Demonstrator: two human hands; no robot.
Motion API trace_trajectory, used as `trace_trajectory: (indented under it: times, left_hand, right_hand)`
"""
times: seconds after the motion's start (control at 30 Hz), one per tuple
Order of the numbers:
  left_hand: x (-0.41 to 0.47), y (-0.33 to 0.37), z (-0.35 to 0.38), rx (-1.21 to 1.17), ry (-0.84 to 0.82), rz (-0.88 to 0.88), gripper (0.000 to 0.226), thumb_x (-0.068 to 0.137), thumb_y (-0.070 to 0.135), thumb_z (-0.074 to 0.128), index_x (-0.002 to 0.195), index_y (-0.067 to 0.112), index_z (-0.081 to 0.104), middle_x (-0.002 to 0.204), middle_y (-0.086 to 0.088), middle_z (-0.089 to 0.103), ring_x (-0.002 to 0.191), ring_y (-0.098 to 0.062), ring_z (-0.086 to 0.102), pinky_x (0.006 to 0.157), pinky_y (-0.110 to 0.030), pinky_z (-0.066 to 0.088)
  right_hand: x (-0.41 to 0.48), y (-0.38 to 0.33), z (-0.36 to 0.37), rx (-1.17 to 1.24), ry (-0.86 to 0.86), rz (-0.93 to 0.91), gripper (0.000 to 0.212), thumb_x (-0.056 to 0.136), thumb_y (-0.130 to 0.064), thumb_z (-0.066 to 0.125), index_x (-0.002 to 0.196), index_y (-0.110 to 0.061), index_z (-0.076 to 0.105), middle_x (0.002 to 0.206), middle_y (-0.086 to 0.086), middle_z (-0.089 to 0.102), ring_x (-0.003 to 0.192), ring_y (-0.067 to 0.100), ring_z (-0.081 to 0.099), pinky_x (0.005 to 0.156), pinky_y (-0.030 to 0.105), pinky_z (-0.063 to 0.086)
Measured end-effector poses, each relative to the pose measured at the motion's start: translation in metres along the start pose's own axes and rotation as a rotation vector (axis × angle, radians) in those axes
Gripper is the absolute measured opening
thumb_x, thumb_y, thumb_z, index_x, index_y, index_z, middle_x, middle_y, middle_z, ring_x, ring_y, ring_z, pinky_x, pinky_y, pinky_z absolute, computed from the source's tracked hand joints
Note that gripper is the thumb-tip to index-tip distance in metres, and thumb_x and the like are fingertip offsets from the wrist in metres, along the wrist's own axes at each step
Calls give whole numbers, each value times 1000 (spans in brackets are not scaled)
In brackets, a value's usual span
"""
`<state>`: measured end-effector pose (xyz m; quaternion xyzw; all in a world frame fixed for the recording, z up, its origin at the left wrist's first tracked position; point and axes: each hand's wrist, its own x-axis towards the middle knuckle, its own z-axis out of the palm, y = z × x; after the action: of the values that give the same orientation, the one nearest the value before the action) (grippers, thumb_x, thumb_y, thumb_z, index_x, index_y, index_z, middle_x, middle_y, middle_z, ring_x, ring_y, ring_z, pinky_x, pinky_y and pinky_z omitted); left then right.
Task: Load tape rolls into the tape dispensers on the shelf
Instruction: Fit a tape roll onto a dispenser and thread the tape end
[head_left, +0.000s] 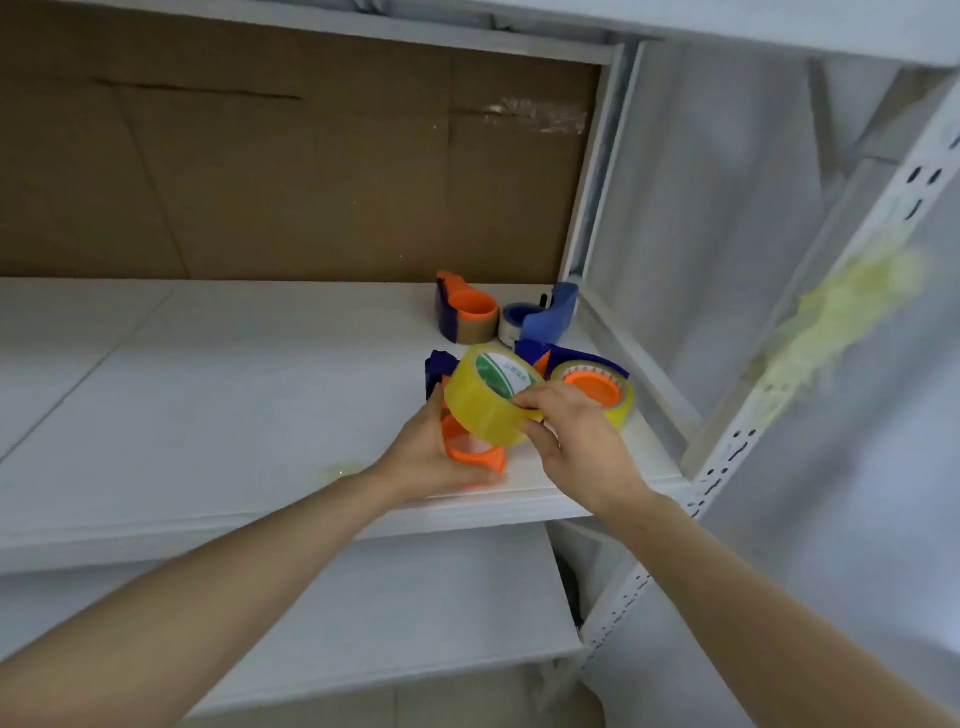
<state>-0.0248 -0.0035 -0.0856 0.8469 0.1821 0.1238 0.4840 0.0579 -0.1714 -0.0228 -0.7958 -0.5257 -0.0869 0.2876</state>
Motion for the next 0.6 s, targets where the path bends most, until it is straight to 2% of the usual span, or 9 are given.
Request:
trace_trajectory:
  times: [0.1,0.2,0.3,0.33,0.37,0.4,0.47,0.53,0.6]
  left_hand:
    - [-11,11,7,20,115,-151,124,39,59,86,141,38,19,129,14,52,121,-15,51,98,-36,48]
    - [-24,34,23,-196,163,-210,85,70,39,79,138,21,33,109,9,57,120,-18,49,91,-20,46]
    - [-40,53,32,-161,283,-232,67,75,52,64,127,14,46,110,-2,59,124,-27,49,102,-52,41]
    - [-44,62,38,-292,330,-331,49,85,42,59,124,15,45,113,-2,56,126,-30,47,101,-55,41]
    - [-46,63,42,-397,363,-389,39,91,27,58,125,19,41,117,-1,53,126,-29,47,98,-50,44]
    - [-48,65,48,-500,412,-451,54,88,12,63,132,22,33,121,1,49,123,-24,48,93,-40,46]
    - [-54,68,56,-375,492,-460,93,78,-5,68,148,15,12,127,2,43,113,-13,47,83,-28,45]
    - [-55,72,58,-431,546,-442,96,77,6,66,150,10,4,137,0,41,115,-11,43,86,-27,40]
    - [-53,79,58,-470,621,-479,90,67,28,55,149,10,21,147,0,36,127,-14,41,100,-28,34]
  right_hand:
    - [3,20,-5,30,-72,-89,24,88,-9,59,112,-8,64,113,7,63,109,24,56,88,32,47]
    - [2,37,-13,67,-140,-170,26,90,-11,56,115,-11,61,117,5,60,113,22,53,90,33,48]
    - [1,46,-19,70,-217,-240,27,93,-14,53,119,-14,59,122,2,57,117,19,49,93,30,44]
    - [2,47,-19,51,-232,-269,28,93,-15,52,121,-15,58,123,1,56,118,19,48,94,30,43]
    - [3,47,-18,26,-244,-299,29,94,-15,52,122,-16,57,125,1,55,119,20,48,94,30,42]
    - [3,46,-18,4,-255,-325,30,94,-14,51,123,-17,55,126,1,54,119,21,48,94,30,43]
    - [4,44,-15,-41,-271,-360,34,93,-11,51,126,-18,53,128,2,53,120,21,47,95,33,44]
    - [4,41,-13,-93,-278,-392,37,92,-9,52,127,-17,51,129,3,52,119,22,48,94,36,45]
    - [6,40,-11,-121,-279,-403,38,91,-8,52,127,-17,52,129,4,52,118,23,49,94,35,44]
